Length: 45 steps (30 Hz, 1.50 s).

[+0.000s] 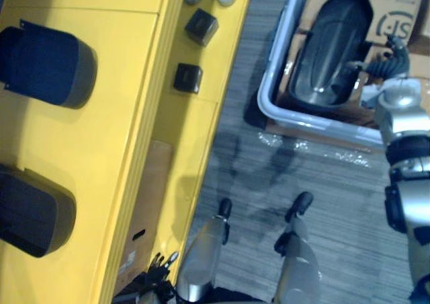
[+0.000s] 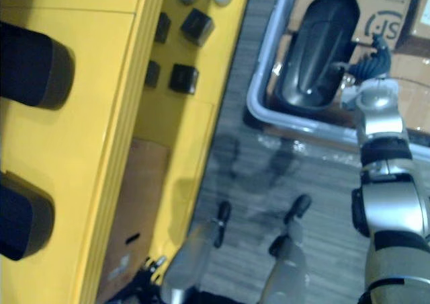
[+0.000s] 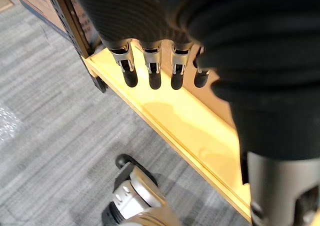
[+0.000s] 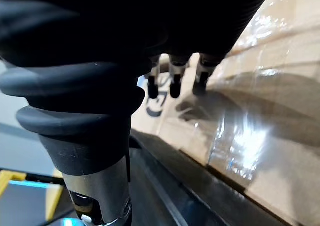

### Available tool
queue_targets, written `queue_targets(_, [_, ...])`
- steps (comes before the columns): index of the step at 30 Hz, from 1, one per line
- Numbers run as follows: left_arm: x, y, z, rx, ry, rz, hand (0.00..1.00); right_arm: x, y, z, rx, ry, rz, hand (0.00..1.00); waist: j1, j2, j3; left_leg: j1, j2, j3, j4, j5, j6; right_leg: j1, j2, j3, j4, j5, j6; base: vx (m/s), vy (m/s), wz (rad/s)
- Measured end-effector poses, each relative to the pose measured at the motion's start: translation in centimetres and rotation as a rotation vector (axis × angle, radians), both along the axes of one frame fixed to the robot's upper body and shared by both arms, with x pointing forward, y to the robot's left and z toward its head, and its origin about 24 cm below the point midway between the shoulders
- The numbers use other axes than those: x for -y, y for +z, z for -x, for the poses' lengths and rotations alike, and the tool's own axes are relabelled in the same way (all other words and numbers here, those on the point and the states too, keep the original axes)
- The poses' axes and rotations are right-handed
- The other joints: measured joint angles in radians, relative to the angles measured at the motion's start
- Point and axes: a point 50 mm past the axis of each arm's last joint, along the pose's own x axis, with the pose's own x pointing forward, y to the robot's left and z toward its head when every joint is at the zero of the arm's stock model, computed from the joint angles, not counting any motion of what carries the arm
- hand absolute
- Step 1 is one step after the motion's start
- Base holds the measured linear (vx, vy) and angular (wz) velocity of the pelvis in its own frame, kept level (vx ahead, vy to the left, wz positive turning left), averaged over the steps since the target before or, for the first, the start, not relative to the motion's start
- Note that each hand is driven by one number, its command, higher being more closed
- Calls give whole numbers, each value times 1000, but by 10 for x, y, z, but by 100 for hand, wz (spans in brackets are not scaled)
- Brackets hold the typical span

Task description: Walk over and take plastic housings, then place them on the shelf

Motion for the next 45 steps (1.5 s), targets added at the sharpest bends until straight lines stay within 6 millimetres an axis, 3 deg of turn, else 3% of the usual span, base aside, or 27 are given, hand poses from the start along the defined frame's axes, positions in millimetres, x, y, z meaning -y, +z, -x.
queue_targets(6, [1,0,0,-3,-7,-1,0,10,0,3,-155,-111,129,100,13,3,-2,0,1,-1,2,3,-3,0,0,-2,4,-2,-3,-3,-1,1])
queue_targets(13, [7,-1,1,-3,-25,14,0,24,-17,9,-362,-241,247,100,46,24,-16,-2,0,-21,-5,12,-6,0,-4,-14,15,-6,-8,-12,-5,6])
queue_targets(19, [6,2,-2,37,-25,-16,0,29,-24,11,-443,-296,333,100,48,24,-16,-1,-4,-25,-22,31,-10,1,-9,-28,15,-7,-9,-28,-14,6])
queue_targets(22, [5,9,-12,110,-22,-59,0,29,-24,11,-458,-317,386,100,48,24,-16,-1,-3,-25,-22,36,-13,1,-9,-29,15,-6,-10,-38,-12,0])
queue_targets(25, [7,32,-42,271,-69,-104,0,34,-24,14,-434,-385,416,100,46,24,-16,-2,-3,-25,-21,39,-16,1,-9,-30,14,-3,-13,-33,-9,0])
queue_targets(27, [20,56,-70,420,-106,-79,0,36,-23,16,-418,-419,435,100,39,24,-17,-4,-3,-24,-16,39,-16,1,-9,-30,14,-1,-15,0,0,0])
queue_targets(28, [32,75,-87,521,-149,-53,0,37,-23,16,-408,-436,441,100,29,24,-17,-7,-3,-25,-13,39,-16,1,-9,-30,13,0,-15,0,0,0])
queue_targets(31, [63,116,-114,695,-299,28,0,37,-18,17,-363,-459,481,100,-8,24,-17,-14,-1,-22,-2,39,-16,1,-9,-30,12,5,-15,0,0,0])
queue_targets(34, [83,135,-120,737,-419,106,0,40,-10,19,-317,-484,511,100,-36,24,-17,-1,3,-15,-2,39,-16,10,-3,-26,11,7,-16,15,-12,-7])
queue_targets(37, [92,140,-119,728,-515,161,0,41,2,21,-251,-503,547,100,-43,24,-17,33,19,11,0,31,-17,31,11,-2,8,9,-19,7,-6,-22])
queue_targets(41, [93,153,-121,746,-621,186,0,26,34,18,-69,-474,583,100,-65,23,-16,45,43,37,16,13,-26,47,34,8,-19,13,-30,-34,-30,-22])
queue_targets(45, [103,168,-127,763,-731,186,0,14,47,16,28,-440,607,100,-88,19,-14,64,71,37,28,4,-39,77,65,5,-38,9,-38,-29,-53,-10])
